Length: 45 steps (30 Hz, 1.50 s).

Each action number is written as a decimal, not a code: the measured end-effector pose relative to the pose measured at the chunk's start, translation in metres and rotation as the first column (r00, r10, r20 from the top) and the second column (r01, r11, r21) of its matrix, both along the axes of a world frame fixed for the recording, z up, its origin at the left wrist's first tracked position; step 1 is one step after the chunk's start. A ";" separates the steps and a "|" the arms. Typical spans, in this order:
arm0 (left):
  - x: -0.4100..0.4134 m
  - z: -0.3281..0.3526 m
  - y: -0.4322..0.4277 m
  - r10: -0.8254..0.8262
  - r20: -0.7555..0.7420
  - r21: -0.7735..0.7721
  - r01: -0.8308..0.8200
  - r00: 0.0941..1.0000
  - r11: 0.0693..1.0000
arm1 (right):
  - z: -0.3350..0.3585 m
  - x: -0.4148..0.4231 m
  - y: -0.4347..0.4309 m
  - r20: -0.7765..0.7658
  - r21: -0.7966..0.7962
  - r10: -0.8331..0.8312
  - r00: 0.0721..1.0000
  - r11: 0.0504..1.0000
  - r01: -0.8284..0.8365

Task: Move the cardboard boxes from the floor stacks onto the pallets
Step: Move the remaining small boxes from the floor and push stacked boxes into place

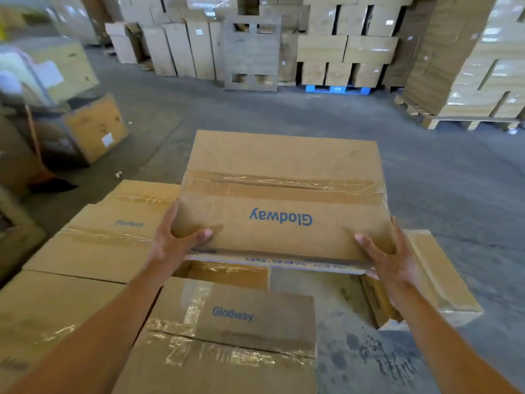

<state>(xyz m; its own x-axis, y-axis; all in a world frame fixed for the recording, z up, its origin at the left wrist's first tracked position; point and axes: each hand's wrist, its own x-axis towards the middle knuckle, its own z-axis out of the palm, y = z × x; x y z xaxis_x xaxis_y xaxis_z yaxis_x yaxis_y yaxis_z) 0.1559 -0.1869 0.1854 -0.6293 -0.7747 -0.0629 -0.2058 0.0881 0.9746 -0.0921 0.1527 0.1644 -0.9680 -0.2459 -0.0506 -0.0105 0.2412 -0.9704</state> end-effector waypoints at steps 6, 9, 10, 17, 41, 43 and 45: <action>-0.017 -0.032 -0.039 0.053 0.086 0.030 -0.055 0.995 0.998 | -0.042 -0.020 -0.045 0.108 0.091 -0.006 0.994 0.996 -0.003; -0.025 -0.059 -0.067 0.030 0.123 0.110 -0.043 0.992 0.993 | -0.057 -0.017 -0.064 0.099 0.150 -0.029 0.995 0.989 0.014; -0.026 -0.070 -0.076 0.013 0.112 0.143 -0.029 0.994 0.989 | -0.064 -0.016 -0.071 0.107 0.164 -0.043 0.993 0.986 0.024; -0.026 -0.140 -0.122 -0.070 0.164 0.181 0.040 0.984 0.983 | -0.120 -0.012 -0.112 0.120 0.270 -0.102 0.988 0.961 0.066; 0.020 -0.215 -0.169 -0.040 0.597 -0.003 0.052 0.801 0.999 | -0.182 0.024 -0.159 0.263 0.527 0.013 0.965 0.836 -0.154; 0.024 -0.219 -0.173 -0.013 0.633 -0.041 0.050 0.774 0.998 | -0.190 0.023 -0.159 0.277 0.546 0.024 0.961 0.819 -0.177; 0.026 -0.226 -0.177 0.013 0.657 -0.073 0.047 0.754 0.996 | -0.197 0.019 -0.158 0.302 0.566 0.030 0.953 0.799 -0.204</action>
<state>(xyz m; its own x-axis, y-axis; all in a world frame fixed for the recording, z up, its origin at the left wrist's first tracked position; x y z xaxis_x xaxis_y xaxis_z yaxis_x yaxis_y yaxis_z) 0.1817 -0.3636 -0.0410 -0.4693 -0.7851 -0.4041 -0.7899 0.1688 0.5895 -0.0726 -0.0056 -0.0322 -0.8609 -0.1953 -0.4698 0.1579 0.7752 -0.6116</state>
